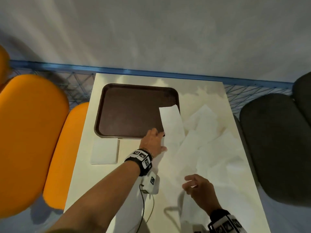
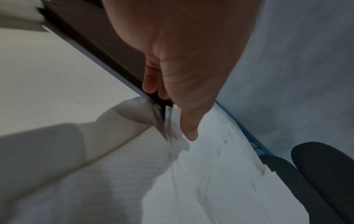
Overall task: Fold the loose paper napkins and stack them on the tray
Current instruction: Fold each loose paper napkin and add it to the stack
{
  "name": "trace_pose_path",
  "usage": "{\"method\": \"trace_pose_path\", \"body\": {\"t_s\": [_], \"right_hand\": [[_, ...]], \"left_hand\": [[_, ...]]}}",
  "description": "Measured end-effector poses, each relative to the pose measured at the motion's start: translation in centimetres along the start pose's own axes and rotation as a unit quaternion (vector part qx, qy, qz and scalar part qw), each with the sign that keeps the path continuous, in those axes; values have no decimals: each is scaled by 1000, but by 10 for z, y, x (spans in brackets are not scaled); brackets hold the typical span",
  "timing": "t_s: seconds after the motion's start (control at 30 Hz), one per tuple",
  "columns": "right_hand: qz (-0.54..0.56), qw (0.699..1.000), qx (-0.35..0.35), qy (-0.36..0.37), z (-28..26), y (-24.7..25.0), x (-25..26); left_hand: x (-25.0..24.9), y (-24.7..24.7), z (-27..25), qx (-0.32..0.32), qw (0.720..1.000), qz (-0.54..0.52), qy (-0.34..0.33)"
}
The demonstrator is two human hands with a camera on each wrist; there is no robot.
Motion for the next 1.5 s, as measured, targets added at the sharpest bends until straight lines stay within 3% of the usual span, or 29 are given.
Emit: {"method": "trace_pose_path", "body": {"t_s": [0.07,0.27,0.37,0.47,0.67,0.8,0.9,1.0,1.1,1.2,1.3,1.5], "right_hand": [[-4,1000,21,-8,-4,7,-12],[46,999,-17,18,-9,40,-41],[106,994,24,-12,-8,56,-46],[143,989,31,12,-3,79,-33],[162,970,65,167,-16,121,56],[186,934,168,254,-45,130,121],[245,902,251,251,-64,130,142],[300,893,246,227,-71,133,143],[347,889,223,198,-71,134,137],[378,888,198,174,-70,134,129],[375,893,177,174,-70,134,122],[334,886,245,207,-81,127,114]], "left_hand": [[-11,-5,12,-4,1000,14,-1],[-22,7,12,-105,993,2,58],[-23,17,-10,-79,987,-99,98],[-39,41,-48,-50,956,-270,101],[-96,110,-136,-27,911,-410,43],[-122,145,-175,-18,872,-489,14],[-124,160,-191,-67,841,-535,35],[-114,163,-204,-132,802,-574,99],[-113,149,-221,-126,765,-619,124],[-120,124,-240,-94,769,-619,131],[-126,99,-250,-102,782,-599,135],[-137,89,-250,-148,800,-562,148]]}}
Point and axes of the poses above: each hand's wrist, its own z-axis towards the middle knuckle, its own y-axis out of the back of the hand, x = y × z, the point moved 8 cm from there along z, towards the middle knuckle, and after that the axes turned 2 degrees about z, right-handed, at the moved point
